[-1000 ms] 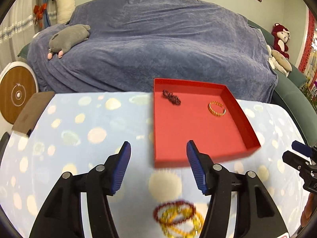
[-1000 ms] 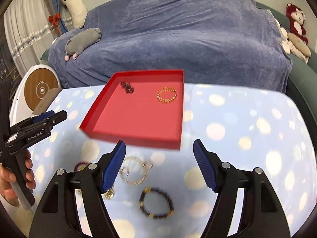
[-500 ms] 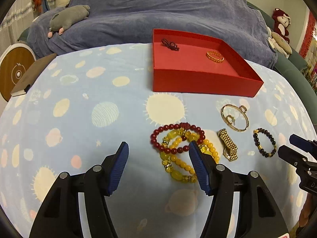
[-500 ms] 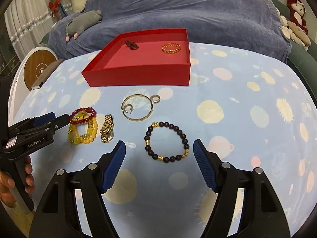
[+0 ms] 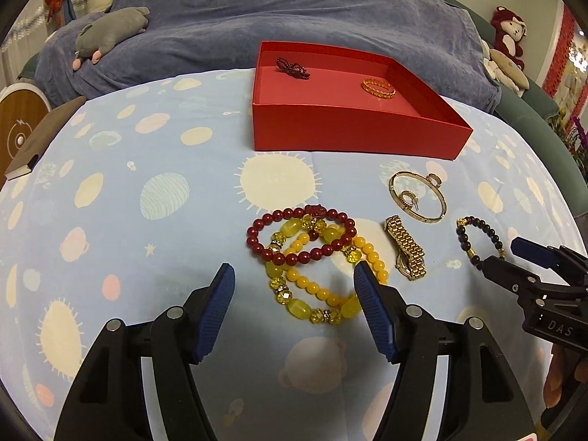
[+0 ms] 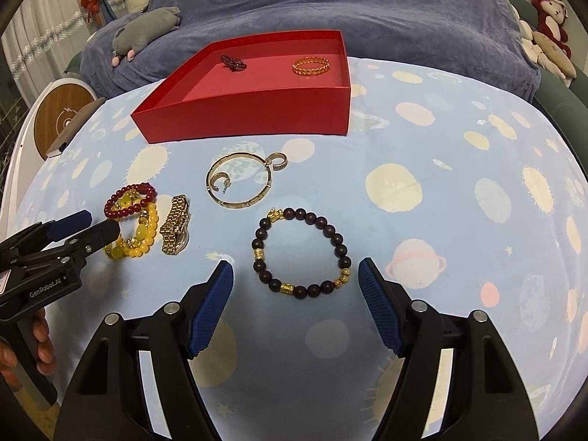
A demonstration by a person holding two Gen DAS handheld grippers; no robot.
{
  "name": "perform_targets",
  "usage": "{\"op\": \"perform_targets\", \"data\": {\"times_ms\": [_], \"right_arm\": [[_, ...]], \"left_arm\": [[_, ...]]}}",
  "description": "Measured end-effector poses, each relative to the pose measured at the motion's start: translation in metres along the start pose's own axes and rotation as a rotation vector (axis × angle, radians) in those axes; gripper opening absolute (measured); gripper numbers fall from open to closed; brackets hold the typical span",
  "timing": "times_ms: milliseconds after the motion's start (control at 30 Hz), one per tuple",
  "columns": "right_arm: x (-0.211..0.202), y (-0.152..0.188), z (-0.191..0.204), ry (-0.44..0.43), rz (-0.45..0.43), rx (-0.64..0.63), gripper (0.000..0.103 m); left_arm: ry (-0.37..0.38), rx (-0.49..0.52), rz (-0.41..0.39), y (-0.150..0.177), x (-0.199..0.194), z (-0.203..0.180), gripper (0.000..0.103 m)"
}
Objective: Organize jewelry
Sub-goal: 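Withdraw both open tools from the box back toward the jewelry, then lower the left tool onto the red bead bracelet and close on it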
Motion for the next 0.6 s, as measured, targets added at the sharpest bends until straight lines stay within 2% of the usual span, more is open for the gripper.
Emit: {"op": "perform_targets", "data": {"times_ms": [200,400,600], "right_arm": [[-0.0049,-0.0061,-0.0006,0.004,-0.029,0.001,0.067],[-0.0028,-0.0068,-0.0092,0.001,-0.020,0.036,0.062],[-0.0047,-0.0072,-0.0071,-0.009,-0.024,0.031,0.061]], "left_arm": [[0.004,-0.017,-0.004,-0.0010,-0.0001,0.0036,0.064],[-0.003,-0.035,0.008,-0.0011,0.0050,0.0087,0.064],[0.003,-0.035,0.008,-0.0025,0.0089,0.0084,0.064]]}}
Point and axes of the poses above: each gripper's, at about its wrist camera, not at the fingertips, and x roughly the way its jaws point, z to its left, y to its underside, the point moved 4 cm from there along x, roughly the way its jaws point, and after that the axes turned 5 degrees about -y, right-handed, at the moved point
